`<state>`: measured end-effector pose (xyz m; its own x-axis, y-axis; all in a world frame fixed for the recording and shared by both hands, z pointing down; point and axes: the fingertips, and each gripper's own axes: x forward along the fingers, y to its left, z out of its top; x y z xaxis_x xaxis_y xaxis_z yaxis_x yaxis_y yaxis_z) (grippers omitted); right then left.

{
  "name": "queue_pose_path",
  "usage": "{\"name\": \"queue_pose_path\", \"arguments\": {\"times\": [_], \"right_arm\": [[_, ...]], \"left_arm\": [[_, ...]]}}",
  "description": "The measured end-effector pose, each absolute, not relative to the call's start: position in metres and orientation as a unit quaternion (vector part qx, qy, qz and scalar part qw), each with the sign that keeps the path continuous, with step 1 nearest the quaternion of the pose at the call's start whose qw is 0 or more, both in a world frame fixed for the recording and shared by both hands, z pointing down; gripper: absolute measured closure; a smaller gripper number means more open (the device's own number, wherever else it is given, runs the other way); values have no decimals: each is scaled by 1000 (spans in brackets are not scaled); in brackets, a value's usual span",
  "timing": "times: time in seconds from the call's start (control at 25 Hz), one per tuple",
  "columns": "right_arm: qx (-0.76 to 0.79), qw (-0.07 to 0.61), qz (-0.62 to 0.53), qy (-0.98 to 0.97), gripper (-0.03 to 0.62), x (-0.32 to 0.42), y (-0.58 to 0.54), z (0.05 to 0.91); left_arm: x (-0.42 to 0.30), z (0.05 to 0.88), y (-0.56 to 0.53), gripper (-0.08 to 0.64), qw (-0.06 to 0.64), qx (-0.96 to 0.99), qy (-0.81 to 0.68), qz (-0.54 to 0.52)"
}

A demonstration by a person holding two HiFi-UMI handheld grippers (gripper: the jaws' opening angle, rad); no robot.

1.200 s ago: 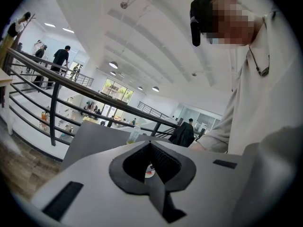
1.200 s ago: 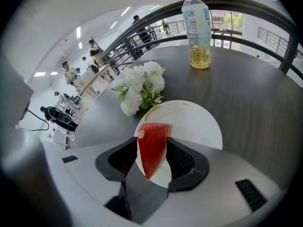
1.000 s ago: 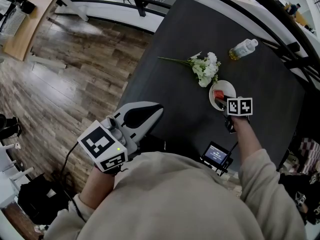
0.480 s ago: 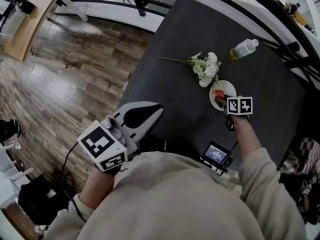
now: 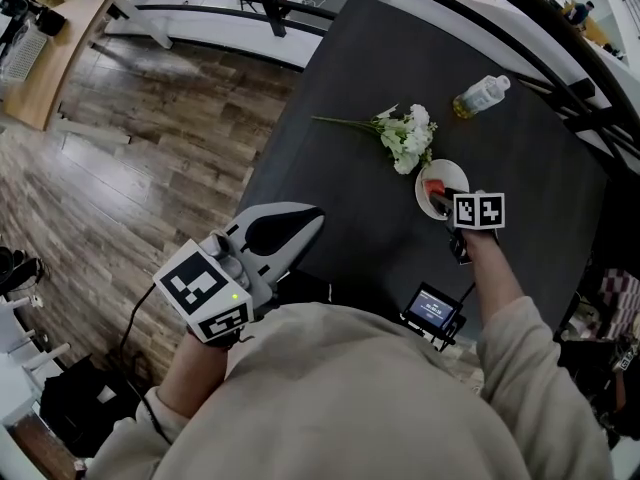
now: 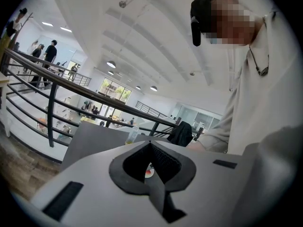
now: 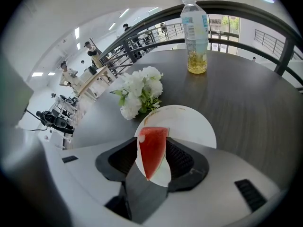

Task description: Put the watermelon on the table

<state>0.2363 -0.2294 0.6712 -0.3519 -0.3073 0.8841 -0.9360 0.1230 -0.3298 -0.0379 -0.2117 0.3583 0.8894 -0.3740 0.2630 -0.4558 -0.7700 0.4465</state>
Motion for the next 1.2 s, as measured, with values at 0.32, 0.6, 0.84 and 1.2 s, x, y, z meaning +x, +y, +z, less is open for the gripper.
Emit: {"name": "queue_pose_path", "arguments": {"times": [0.32, 0.6, 0.84, 1.2], "right_arm": [[486, 270, 466, -689, 498, 250, -225, 624], [480, 171, 442, -739, 575, 249, -220, 551], [471, 101, 386, -787, 577, 236, -210, 467], [474, -10, 242, -846, 578, 204, -194, 319]], "left_arm": [[-20, 346, -212, 555, 240, 948, -191, 80], [7, 322, -216, 555, 215, 962, -150, 73], [36, 307, -224, 555, 195, 973, -108, 62], [70, 283, -231, 555, 161, 984, -56, 54]]}}
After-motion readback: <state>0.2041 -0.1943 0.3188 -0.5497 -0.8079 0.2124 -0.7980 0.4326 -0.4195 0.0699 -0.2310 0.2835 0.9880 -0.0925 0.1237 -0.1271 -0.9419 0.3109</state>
